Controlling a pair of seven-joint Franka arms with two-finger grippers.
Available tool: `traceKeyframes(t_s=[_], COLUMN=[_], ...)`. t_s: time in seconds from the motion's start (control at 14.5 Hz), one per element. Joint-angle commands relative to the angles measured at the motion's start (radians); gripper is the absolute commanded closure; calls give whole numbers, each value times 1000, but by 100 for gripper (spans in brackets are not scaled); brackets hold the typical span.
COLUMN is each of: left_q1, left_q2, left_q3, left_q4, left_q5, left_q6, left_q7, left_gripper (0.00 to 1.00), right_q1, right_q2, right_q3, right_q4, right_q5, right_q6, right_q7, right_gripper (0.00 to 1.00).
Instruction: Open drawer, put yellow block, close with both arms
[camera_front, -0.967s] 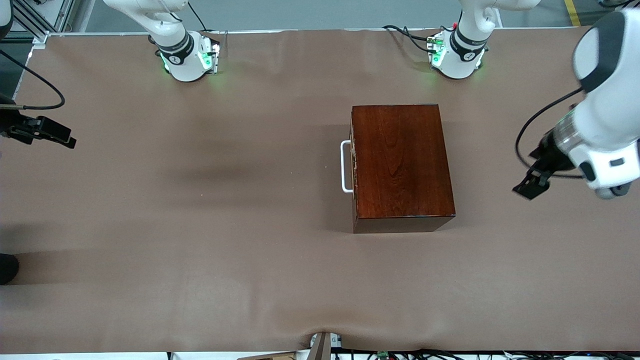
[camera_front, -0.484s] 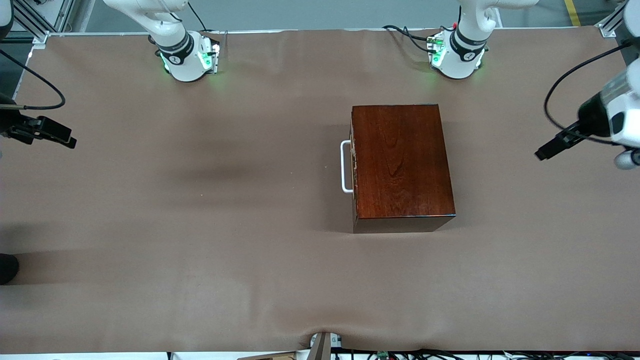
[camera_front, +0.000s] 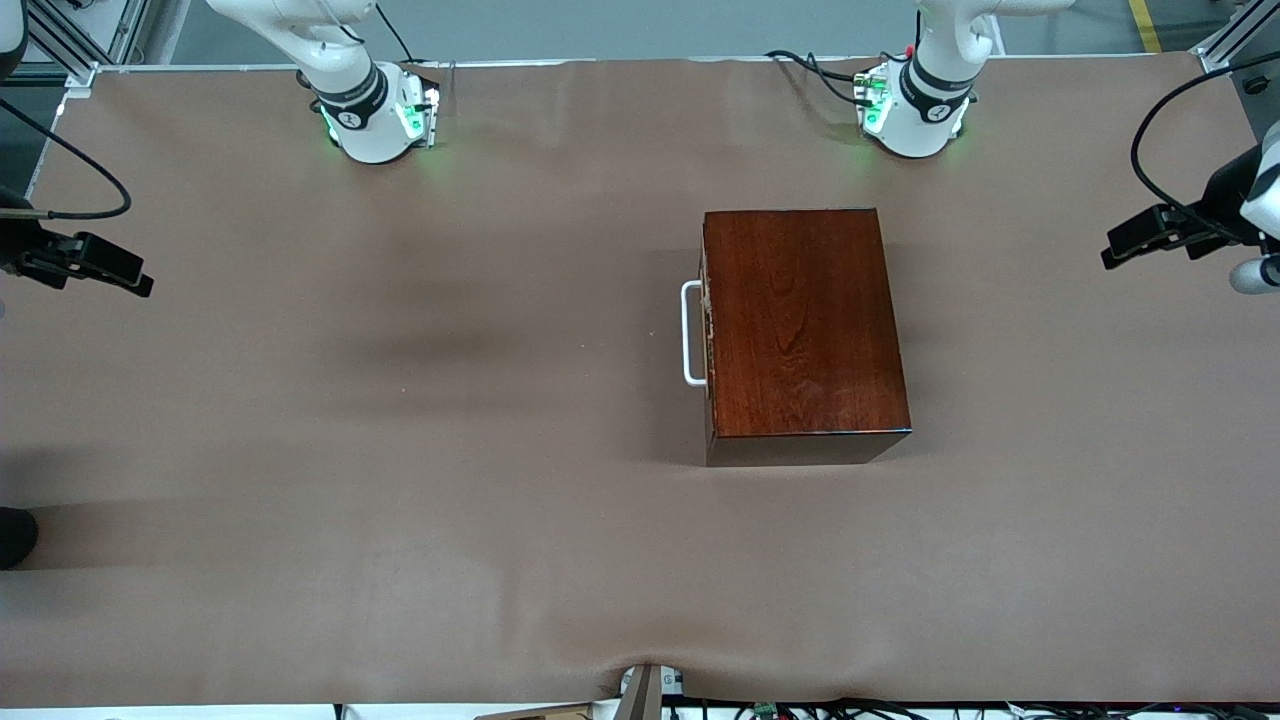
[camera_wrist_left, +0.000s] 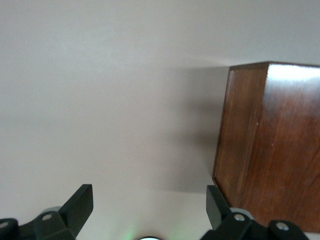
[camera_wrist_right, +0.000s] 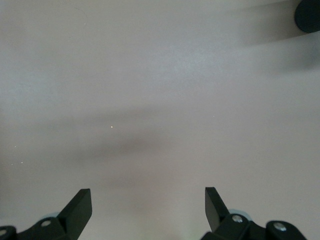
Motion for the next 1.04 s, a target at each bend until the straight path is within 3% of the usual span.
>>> traceKeyframes(t_s=[0.0, 0.21, 0.48, 0.97], left_q1=[8, 8, 61, 54], left_q2=[-20, -25, -12, -9], left_q3=[-23, -43, -124, -124], left_q4=[27, 63, 102, 100], left_q5=[-21, -19, -23, -23], left_q6=[-26, -46, -72, -75], left_q7=[56, 86, 77, 69], left_gripper=[0, 0, 0, 0], right_q1=[-18, -16, -16, -16], right_q2=[-29, -29, -29, -29], right_q3=[15, 15, 15, 15], right_q4=[-31, -31, -31, -31], right_q5=[2, 2, 2, 2], right_q6=[11, 11, 11, 11], right_q7=[-7, -7, -8, -8], right_gripper=[0, 0, 0, 0])
